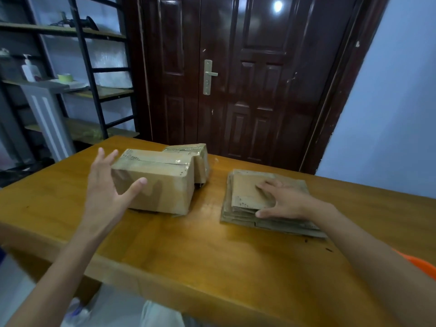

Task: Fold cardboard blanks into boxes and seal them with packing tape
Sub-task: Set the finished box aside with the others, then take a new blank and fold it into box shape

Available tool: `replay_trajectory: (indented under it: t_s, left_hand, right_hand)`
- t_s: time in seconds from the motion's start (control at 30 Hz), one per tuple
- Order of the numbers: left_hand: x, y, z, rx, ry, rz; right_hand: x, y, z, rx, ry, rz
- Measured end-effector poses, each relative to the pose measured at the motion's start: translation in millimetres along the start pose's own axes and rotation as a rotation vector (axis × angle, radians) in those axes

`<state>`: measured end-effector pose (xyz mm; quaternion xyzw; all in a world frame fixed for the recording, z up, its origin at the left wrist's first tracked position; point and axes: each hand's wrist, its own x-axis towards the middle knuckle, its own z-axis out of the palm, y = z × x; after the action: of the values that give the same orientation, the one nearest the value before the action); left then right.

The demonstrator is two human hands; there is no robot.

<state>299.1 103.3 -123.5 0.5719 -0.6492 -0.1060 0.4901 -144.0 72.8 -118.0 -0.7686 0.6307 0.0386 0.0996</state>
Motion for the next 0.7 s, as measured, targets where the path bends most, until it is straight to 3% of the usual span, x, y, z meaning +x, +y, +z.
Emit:
replay_trajectory:
  t_s: [0.13,0.23,0.3,0.37,0.47,0.53,0.6,0.7]
  left_hand:
    - [-3.9,24.7,-1.4,0.187,0.075,0.135]
    - [-19.0,79.0,19.8,0.182,0.055,0.306]
    - [-33.6,117.8,48.5,0.141,-0.029,0.408]
    - [-47.8,149.5,84.7,0.000,-0.160,0.338]
    - [-56.5,188.3,128.9,-0.346,-0.401,-0.086]
    - [-60.6,209.4,153.1,-0.512,-0.488,-0.218]
    - [-69.0,230.4,169.2,-0.605,-0.499,-0.194]
    - [-81.8,248.9,182.3,-0.598,-0.367,-0.078]
  right_hand:
    - [-19.1,1.0,-5.4,-0.147,0.293,-0.149]
    - [-32.6,13.1,-10.9,-0.215,0.563,-0.102]
    - [-40.1,22.5,-21.7,-0.127,0.737,-0.052]
    - [-53.2,28.0,-34.5,0.035,0.902,-0.022]
    - [-78.8,21.8,-51.7,0.204,1.118,0.025]
    - [-94.6,12.2,-52.9,0.278,1.149,0.060]
    - [-106.7,0.3,-47.5,0.331,1.160,0.088]
    - [-120.9,-21.1,-36.2,0.486,1.169,0.127]
